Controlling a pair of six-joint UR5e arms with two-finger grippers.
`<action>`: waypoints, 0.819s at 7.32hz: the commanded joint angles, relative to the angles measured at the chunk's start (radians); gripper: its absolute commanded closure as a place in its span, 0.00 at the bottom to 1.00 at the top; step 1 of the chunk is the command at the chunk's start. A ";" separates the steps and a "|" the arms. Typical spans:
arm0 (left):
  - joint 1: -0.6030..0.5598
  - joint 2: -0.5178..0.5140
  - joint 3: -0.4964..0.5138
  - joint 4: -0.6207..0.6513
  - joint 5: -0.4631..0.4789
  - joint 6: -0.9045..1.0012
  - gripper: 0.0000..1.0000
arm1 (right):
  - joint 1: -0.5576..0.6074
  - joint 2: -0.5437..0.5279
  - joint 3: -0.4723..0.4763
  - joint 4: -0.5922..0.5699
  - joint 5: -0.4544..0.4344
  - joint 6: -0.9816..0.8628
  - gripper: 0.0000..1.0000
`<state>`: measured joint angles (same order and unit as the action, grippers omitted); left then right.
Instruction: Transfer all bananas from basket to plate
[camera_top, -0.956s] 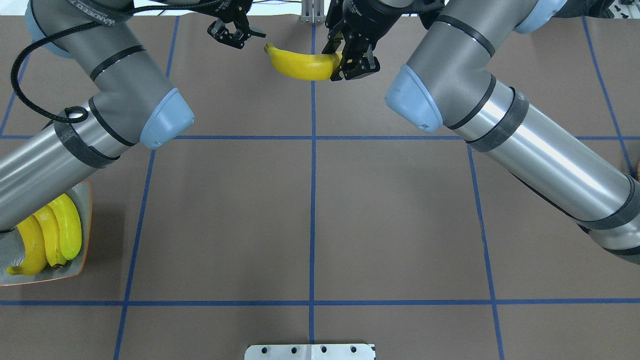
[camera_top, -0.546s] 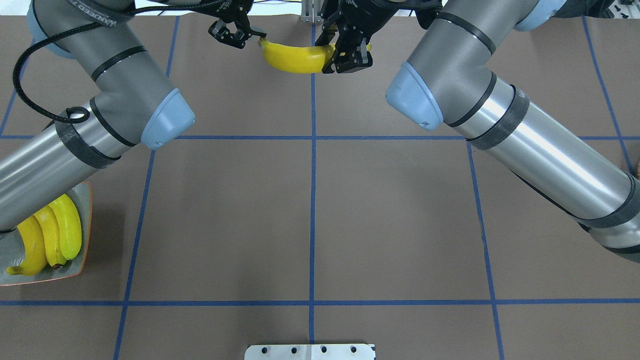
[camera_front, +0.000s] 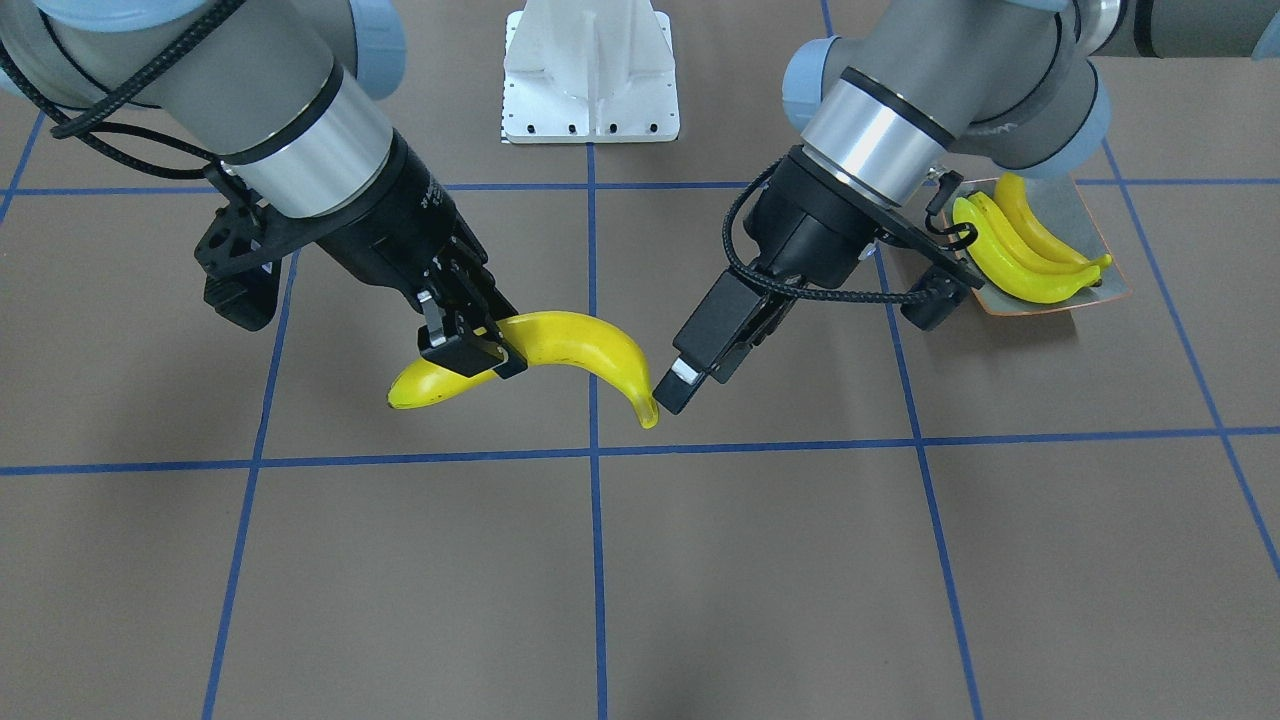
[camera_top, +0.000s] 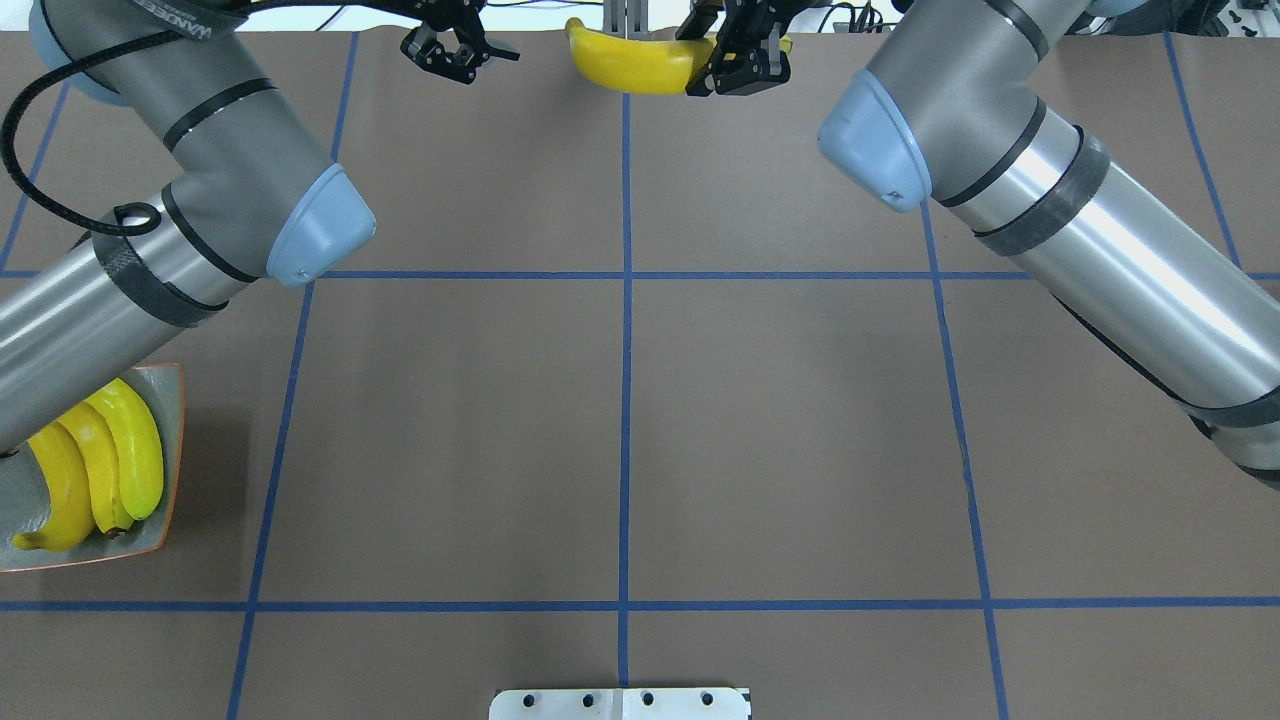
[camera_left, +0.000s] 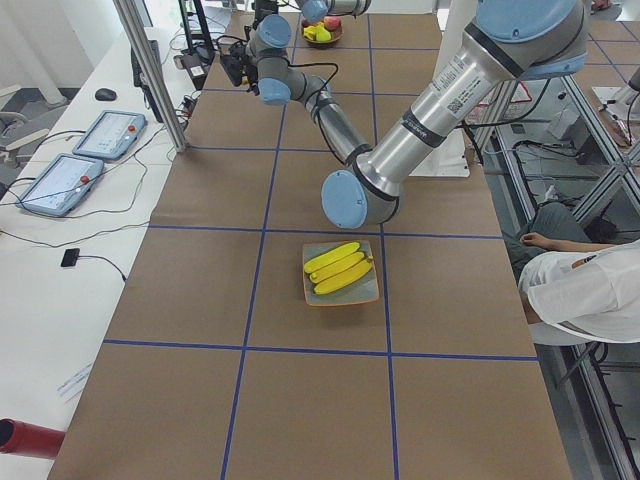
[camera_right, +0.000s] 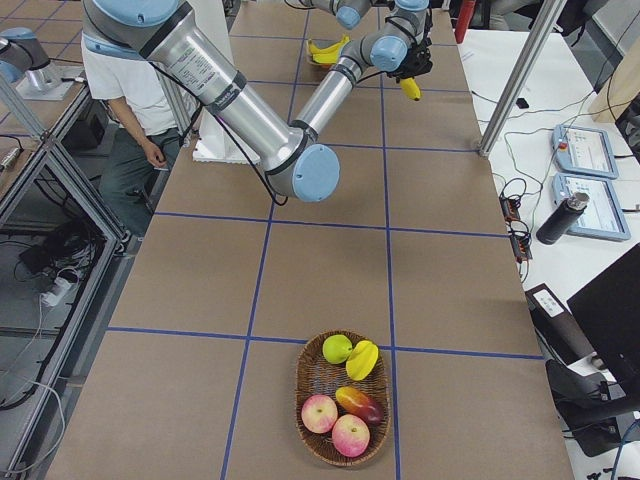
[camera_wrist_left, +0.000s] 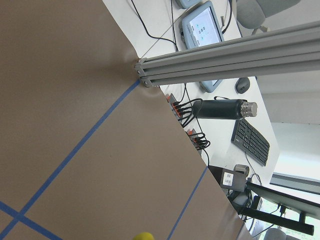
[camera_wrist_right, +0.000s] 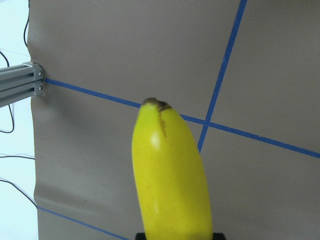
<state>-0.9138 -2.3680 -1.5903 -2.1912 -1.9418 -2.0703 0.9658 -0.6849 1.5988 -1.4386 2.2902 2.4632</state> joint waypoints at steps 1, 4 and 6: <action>0.001 -0.007 0.000 0.002 0.000 -0.017 0.01 | 0.004 0.002 -0.014 0.071 -0.003 0.089 1.00; 0.001 -0.008 0.000 -0.008 0.000 -0.060 0.00 | -0.005 0.004 -0.034 0.256 -0.075 0.301 1.00; 0.001 -0.025 0.000 -0.010 0.000 -0.083 0.01 | -0.021 0.002 -0.034 0.270 -0.081 0.312 1.00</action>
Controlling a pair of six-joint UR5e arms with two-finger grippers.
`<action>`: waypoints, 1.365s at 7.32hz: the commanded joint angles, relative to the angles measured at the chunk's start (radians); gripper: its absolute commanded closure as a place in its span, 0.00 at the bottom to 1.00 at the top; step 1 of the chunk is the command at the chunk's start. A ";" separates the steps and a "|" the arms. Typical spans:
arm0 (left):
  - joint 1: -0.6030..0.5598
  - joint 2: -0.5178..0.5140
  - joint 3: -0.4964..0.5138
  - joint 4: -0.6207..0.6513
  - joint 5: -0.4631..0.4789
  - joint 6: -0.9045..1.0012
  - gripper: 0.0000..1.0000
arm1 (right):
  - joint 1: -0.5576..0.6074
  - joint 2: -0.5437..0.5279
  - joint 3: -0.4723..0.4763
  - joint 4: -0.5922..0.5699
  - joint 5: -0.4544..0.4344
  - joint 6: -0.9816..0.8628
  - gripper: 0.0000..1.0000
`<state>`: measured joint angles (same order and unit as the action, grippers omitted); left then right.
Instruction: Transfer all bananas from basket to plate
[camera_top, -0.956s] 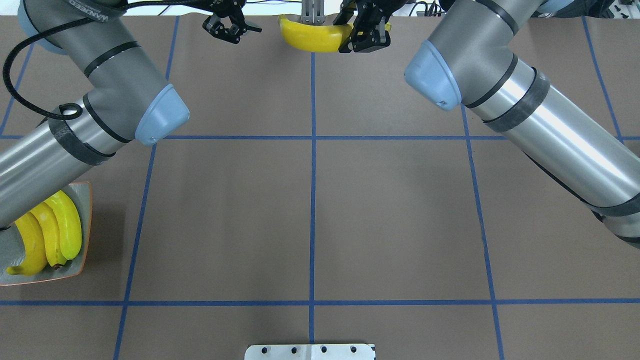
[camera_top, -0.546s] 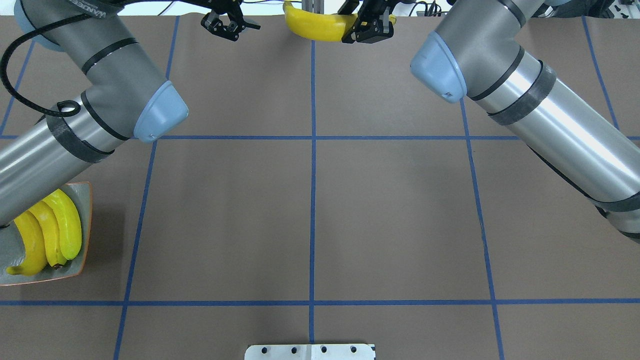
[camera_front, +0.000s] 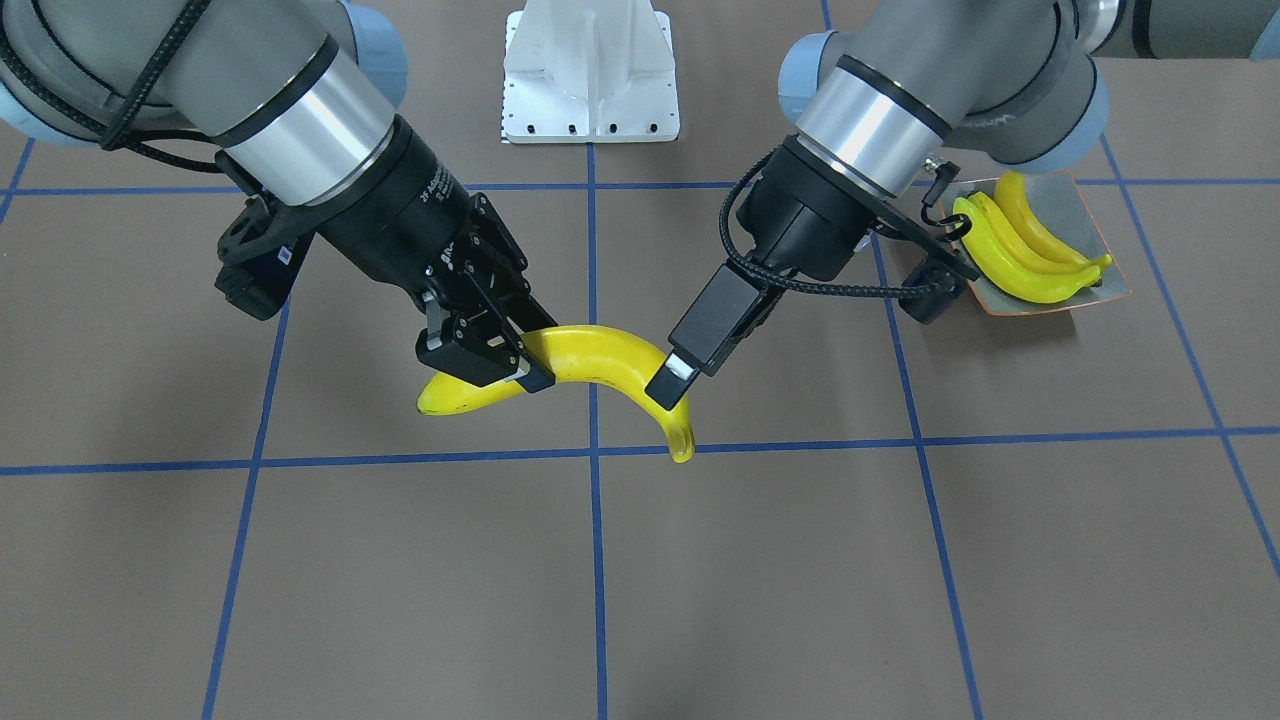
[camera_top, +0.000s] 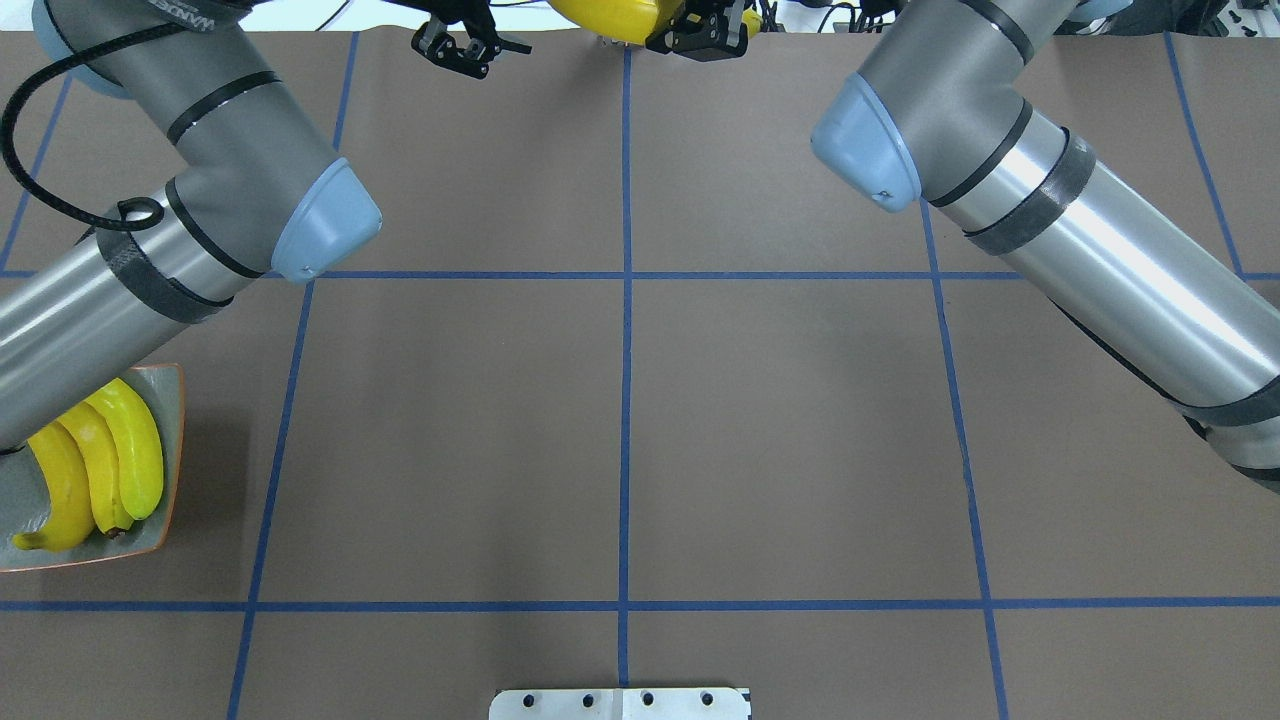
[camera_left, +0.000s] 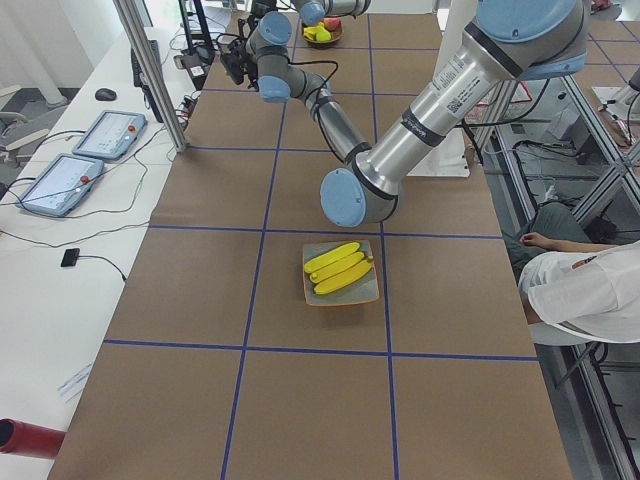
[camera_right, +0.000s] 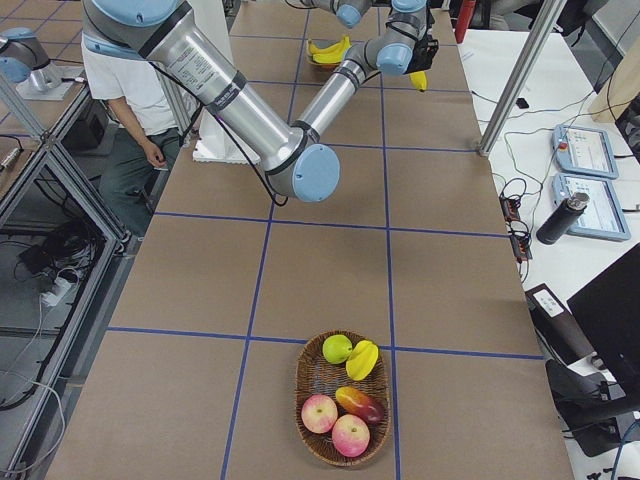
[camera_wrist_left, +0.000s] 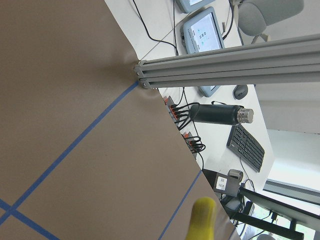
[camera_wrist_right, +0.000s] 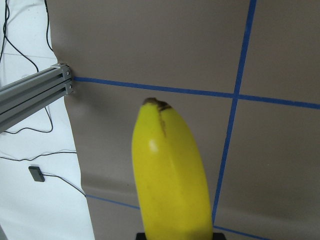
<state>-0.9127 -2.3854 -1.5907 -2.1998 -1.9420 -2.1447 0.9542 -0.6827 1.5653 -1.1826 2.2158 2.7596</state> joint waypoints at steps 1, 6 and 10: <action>0.000 -0.011 0.000 -0.015 0.000 -0.023 0.00 | -0.026 -0.001 -0.001 0.026 -0.011 0.017 1.00; -0.002 -0.008 0.009 -0.044 0.002 -0.029 0.08 | -0.028 -0.006 0.035 0.086 -0.008 0.115 1.00; -0.002 -0.008 0.006 -0.069 0.002 -0.086 1.00 | -0.028 -0.006 0.028 0.086 -0.015 0.121 1.00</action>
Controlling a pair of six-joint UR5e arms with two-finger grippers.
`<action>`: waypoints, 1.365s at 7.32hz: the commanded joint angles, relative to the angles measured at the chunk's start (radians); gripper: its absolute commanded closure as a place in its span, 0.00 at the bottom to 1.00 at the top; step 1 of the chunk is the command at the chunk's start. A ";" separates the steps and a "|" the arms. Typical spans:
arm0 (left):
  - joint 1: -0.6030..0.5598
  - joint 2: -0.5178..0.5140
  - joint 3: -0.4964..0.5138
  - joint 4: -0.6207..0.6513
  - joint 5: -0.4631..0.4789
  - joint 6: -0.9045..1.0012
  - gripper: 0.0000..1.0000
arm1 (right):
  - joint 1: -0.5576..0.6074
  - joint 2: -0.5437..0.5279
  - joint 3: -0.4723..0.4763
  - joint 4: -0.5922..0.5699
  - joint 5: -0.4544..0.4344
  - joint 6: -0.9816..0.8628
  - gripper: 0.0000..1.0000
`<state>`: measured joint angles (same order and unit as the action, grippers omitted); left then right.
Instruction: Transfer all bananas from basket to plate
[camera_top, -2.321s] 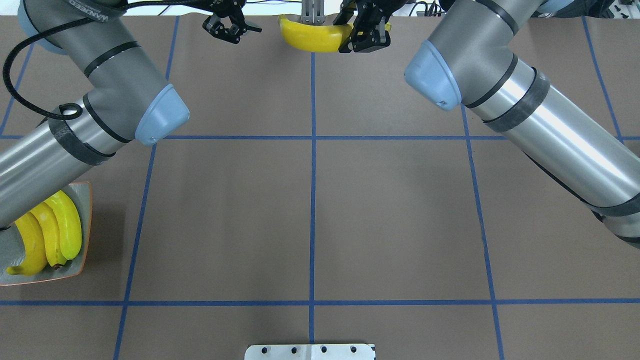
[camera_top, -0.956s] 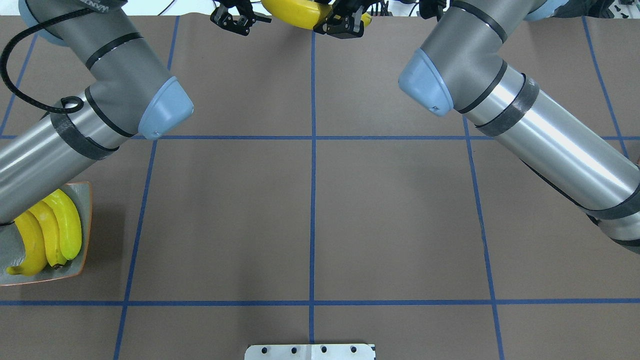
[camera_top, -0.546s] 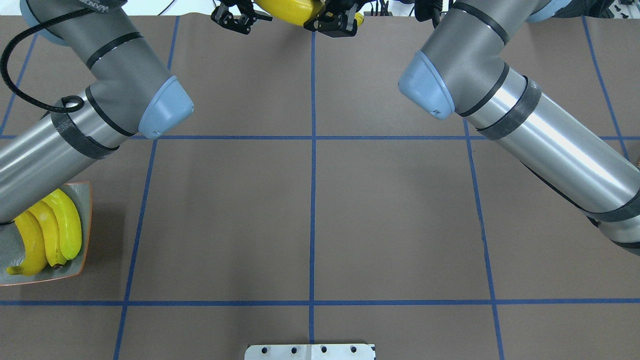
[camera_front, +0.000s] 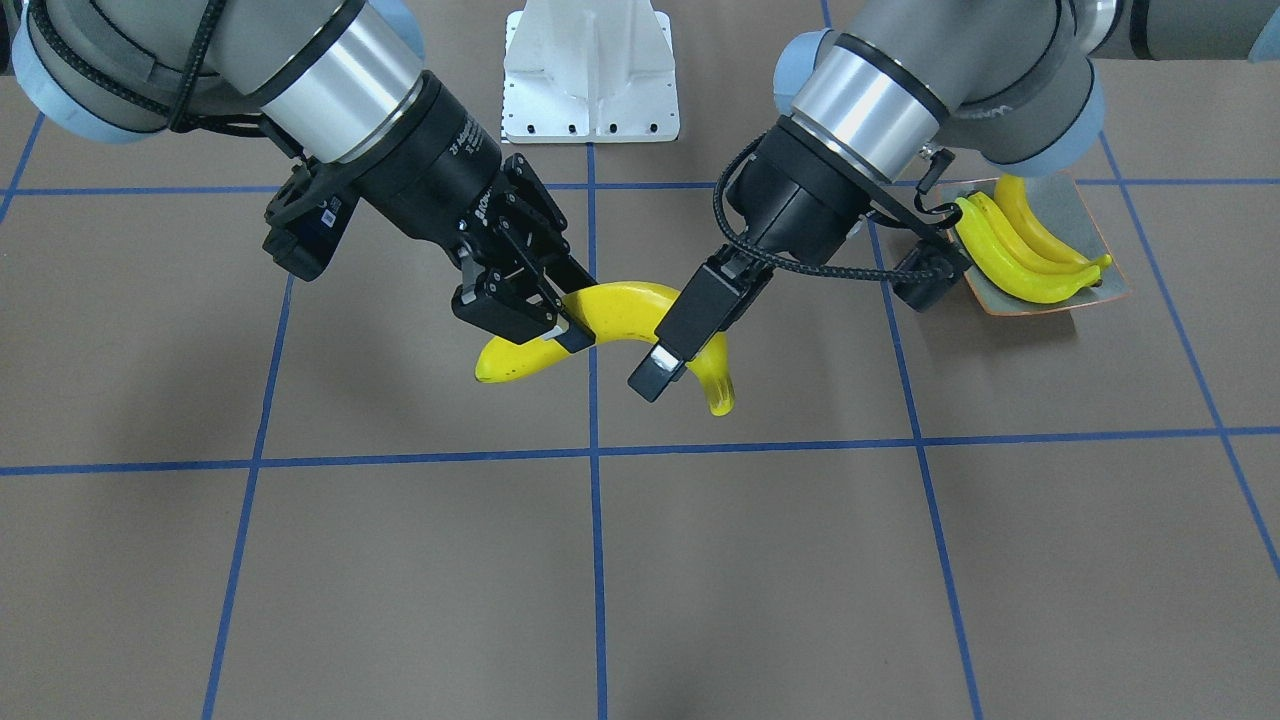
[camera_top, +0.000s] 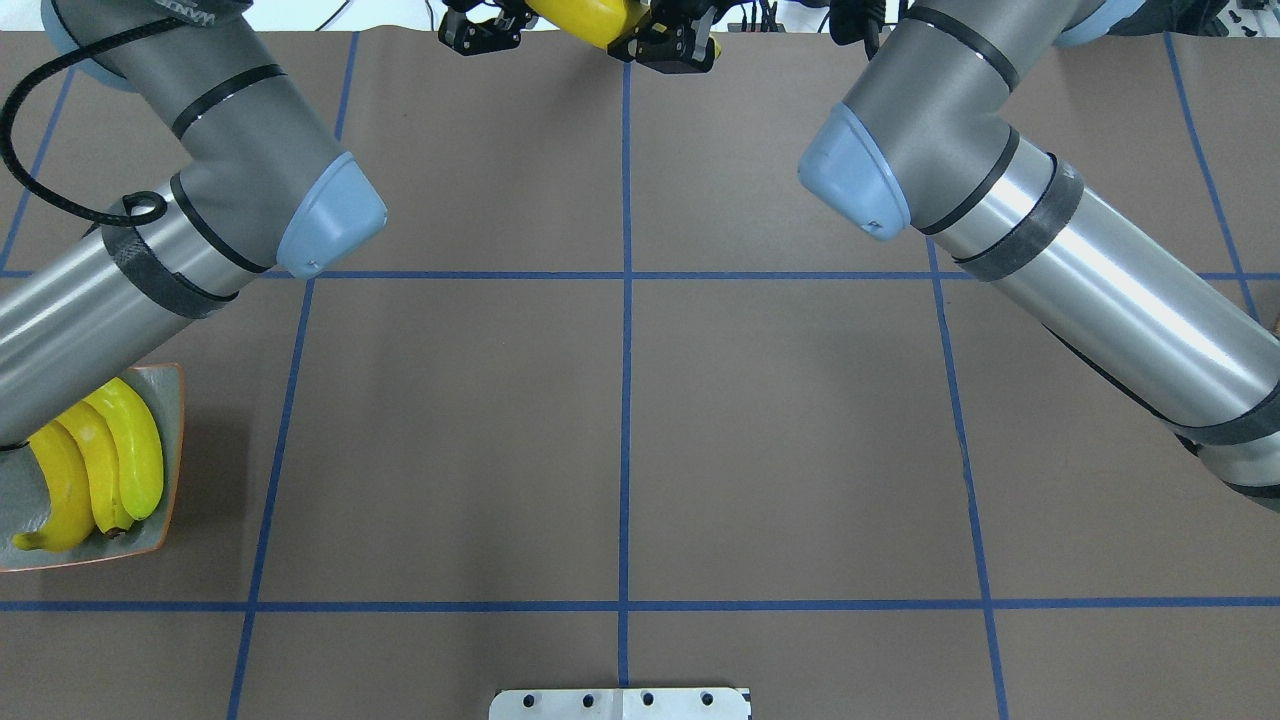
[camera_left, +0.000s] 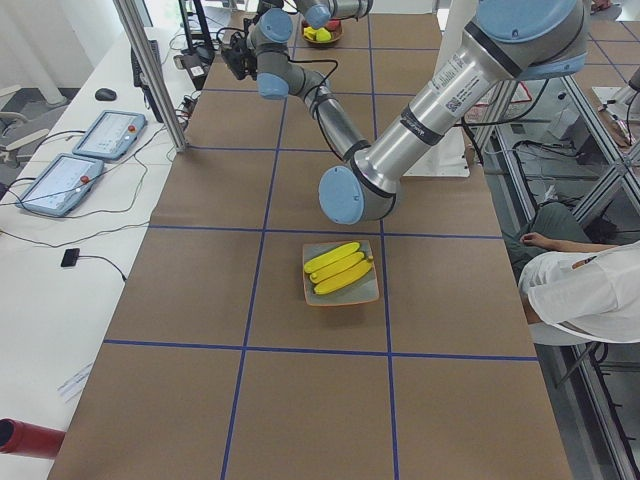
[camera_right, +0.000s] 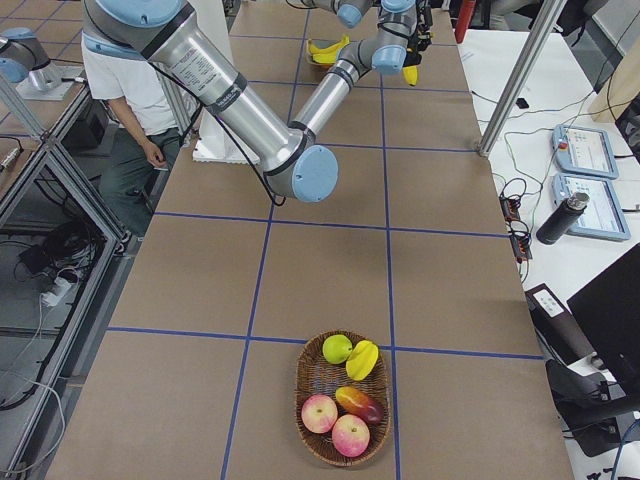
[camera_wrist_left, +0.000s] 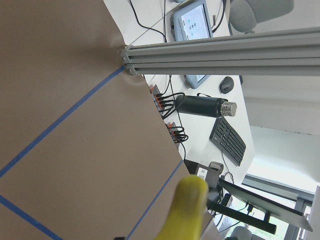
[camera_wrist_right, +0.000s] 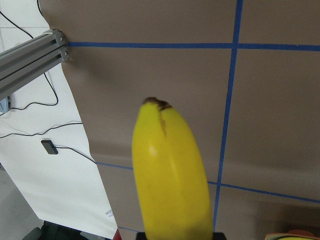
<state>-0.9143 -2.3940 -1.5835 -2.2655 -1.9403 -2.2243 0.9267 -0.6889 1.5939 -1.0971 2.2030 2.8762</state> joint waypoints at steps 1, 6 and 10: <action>0.002 0.001 -0.001 -0.003 0.000 -0.005 1.00 | 0.000 0.000 0.000 -0.001 -0.003 0.006 1.00; -0.004 0.021 -0.015 -0.005 -0.006 0.014 1.00 | 0.009 -0.047 0.056 0.003 0.000 -0.081 0.00; -0.143 0.317 -0.214 -0.006 -0.214 0.191 1.00 | 0.060 -0.222 0.170 0.000 0.007 -0.283 0.00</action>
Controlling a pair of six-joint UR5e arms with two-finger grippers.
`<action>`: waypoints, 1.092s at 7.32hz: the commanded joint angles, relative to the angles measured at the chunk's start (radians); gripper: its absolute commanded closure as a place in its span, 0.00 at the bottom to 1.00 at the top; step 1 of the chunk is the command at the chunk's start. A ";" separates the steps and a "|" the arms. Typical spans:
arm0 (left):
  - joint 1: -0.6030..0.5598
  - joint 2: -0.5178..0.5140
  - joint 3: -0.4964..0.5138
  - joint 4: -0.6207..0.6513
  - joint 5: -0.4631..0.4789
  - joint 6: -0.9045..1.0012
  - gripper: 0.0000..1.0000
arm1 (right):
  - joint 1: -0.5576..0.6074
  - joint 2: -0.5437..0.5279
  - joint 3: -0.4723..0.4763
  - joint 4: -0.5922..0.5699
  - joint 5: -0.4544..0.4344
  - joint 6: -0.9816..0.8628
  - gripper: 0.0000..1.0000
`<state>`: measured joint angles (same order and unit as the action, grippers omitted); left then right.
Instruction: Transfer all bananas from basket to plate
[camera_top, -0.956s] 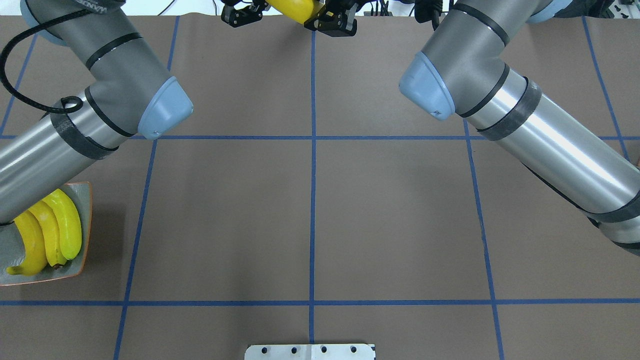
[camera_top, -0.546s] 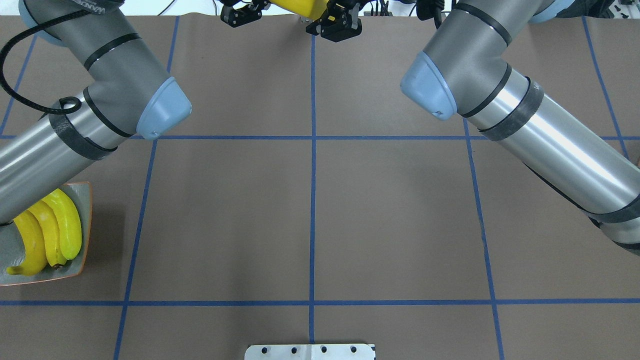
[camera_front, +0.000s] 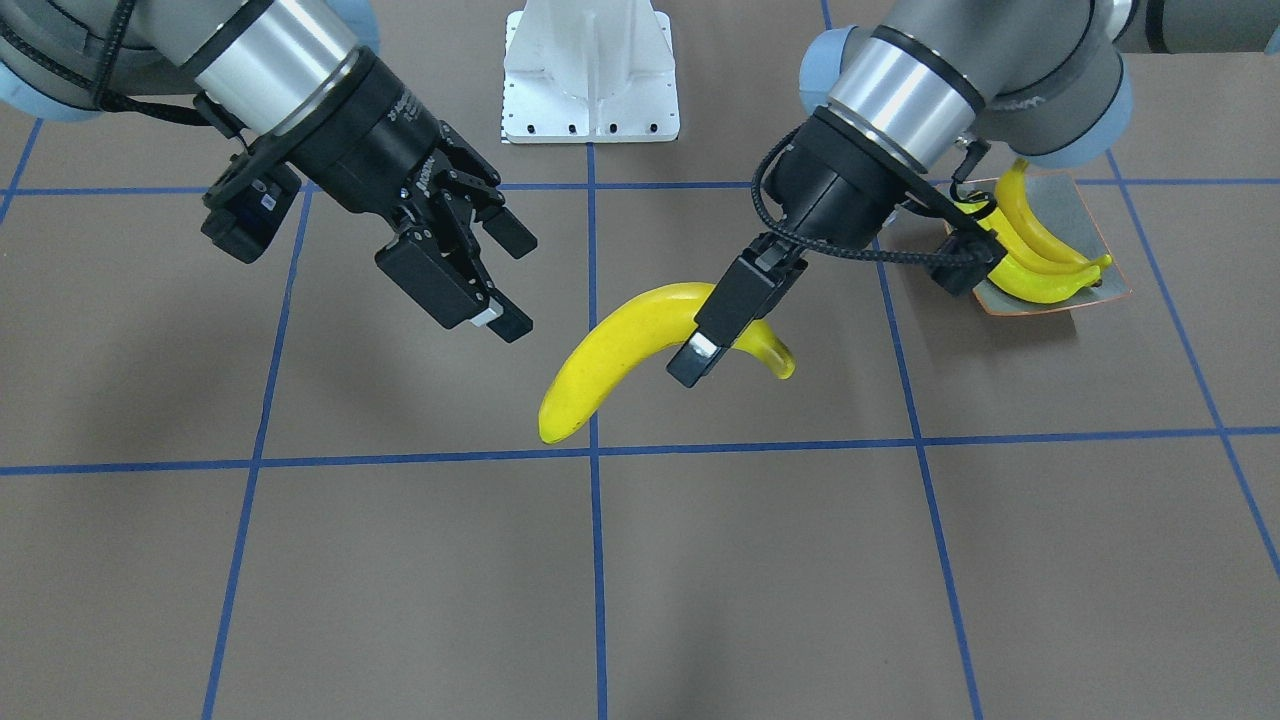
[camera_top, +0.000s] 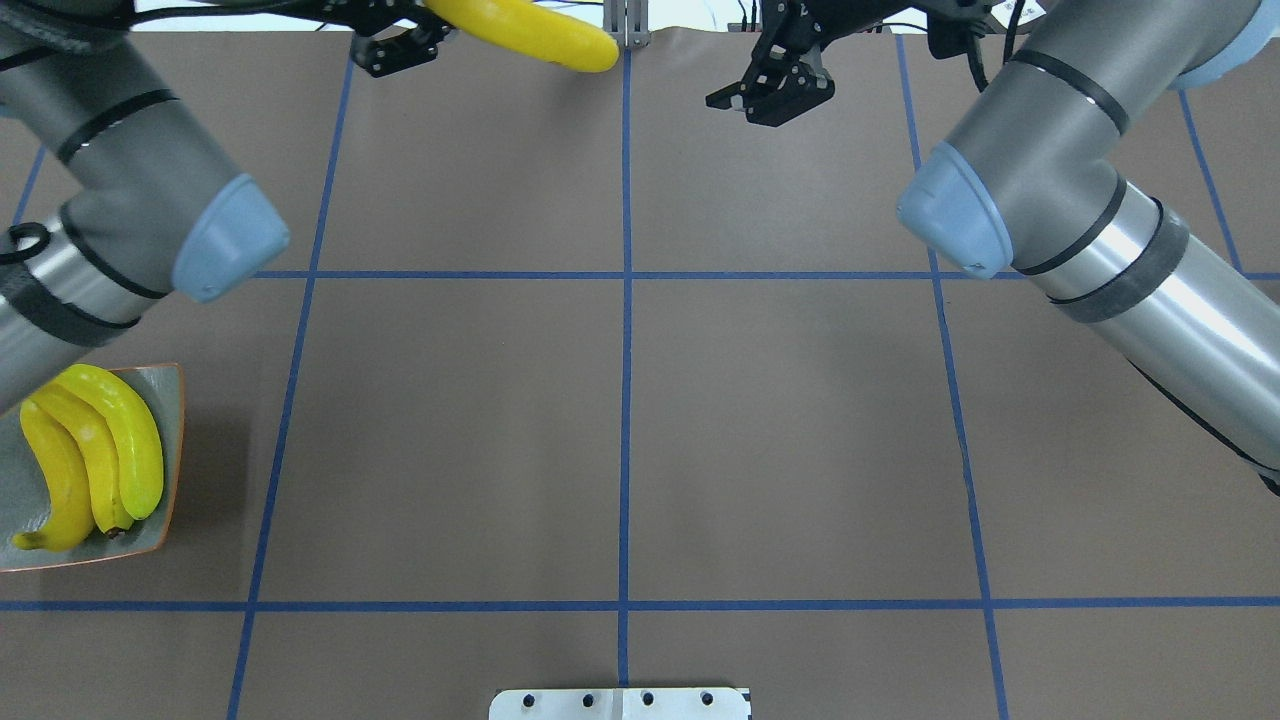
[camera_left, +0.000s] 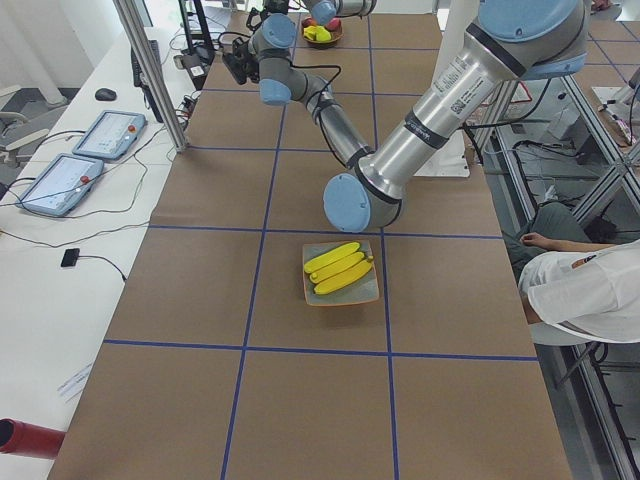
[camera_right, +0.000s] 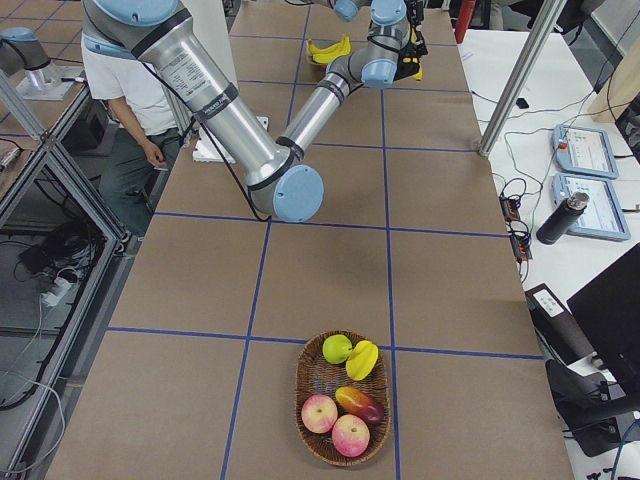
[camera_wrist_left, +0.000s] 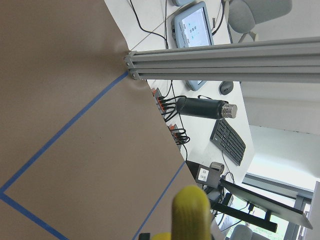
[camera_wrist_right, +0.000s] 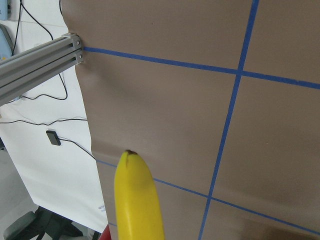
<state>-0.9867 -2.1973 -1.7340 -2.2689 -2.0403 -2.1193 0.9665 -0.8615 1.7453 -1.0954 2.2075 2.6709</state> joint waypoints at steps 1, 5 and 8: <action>-0.120 0.254 -0.111 -0.006 -0.186 0.193 1.00 | 0.020 -0.076 0.016 -0.001 -0.006 -0.130 0.00; -0.284 0.654 0.010 -0.387 -0.445 0.491 1.00 | -0.003 -0.119 0.008 -0.001 -0.089 -0.250 0.00; -0.402 0.673 0.255 -0.556 -0.661 0.619 1.00 | -0.031 -0.119 0.013 -0.001 -0.130 -0.252 0.00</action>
<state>-1.3596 -1.5316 -1.5428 -2.7733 -2.6435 -1.5227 0.9430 -0.9797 1.7544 -1.0968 2.0849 2.4194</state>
